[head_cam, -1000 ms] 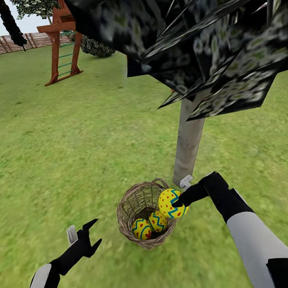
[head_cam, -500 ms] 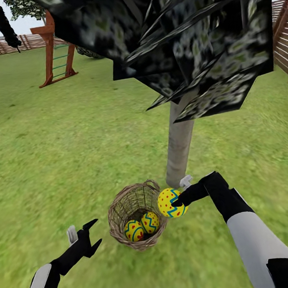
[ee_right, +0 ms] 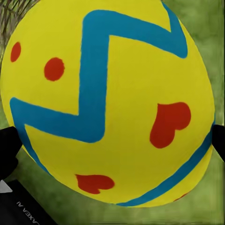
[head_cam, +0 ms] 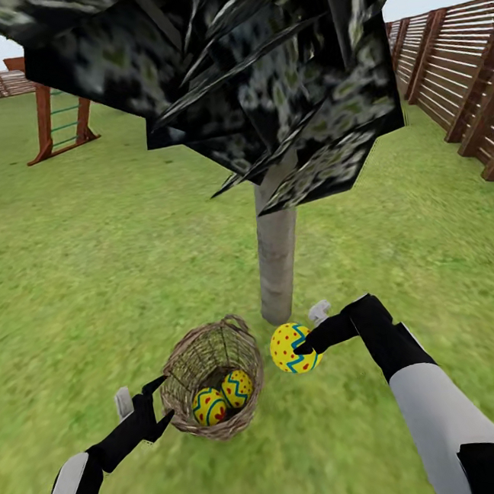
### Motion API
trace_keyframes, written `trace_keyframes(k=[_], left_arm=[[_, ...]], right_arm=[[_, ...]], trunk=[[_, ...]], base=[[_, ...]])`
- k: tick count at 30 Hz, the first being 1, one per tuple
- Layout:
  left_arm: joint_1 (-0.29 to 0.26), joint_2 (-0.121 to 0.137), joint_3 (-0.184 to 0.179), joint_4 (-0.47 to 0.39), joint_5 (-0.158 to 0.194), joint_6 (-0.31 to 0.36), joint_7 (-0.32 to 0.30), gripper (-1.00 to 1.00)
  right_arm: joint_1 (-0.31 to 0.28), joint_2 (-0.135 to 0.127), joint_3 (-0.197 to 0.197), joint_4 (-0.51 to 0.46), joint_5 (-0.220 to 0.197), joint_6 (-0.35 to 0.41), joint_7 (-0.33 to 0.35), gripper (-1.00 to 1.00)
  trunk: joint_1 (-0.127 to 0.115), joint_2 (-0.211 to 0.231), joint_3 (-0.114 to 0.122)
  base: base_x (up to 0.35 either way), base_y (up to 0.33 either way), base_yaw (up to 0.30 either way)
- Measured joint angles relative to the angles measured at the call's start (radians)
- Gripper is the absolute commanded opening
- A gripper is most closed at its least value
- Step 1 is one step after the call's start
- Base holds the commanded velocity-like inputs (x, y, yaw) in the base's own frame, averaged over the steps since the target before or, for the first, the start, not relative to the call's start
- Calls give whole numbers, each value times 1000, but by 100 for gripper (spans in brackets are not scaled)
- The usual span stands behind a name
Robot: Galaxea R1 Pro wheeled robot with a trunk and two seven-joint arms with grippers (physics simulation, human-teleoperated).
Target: Take the three Easter eggs out of the wicker basket on the lawn in the garden, then place them on the lawn next to a single tree (choose any tree) so that all three eggs are next to the same tree and none are left in the basket.
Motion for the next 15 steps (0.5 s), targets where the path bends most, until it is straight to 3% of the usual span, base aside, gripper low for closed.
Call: trace_keyframes(k=[11, 15], left_arm=[[0, 0, -1, 0, 1, 0, 0, 100], [0, -1, -1, 0, 1, 0, 0, 100]], right_arm=[[0, 0, 0, 1, 2, 0, -1, -100], [0, 1, 0, 1, 4, -1, -4, -100]], trunk=[[0, 0, 10], [0, 0, 12]], base=[[0, -325, -242], [0, -333, -35]])
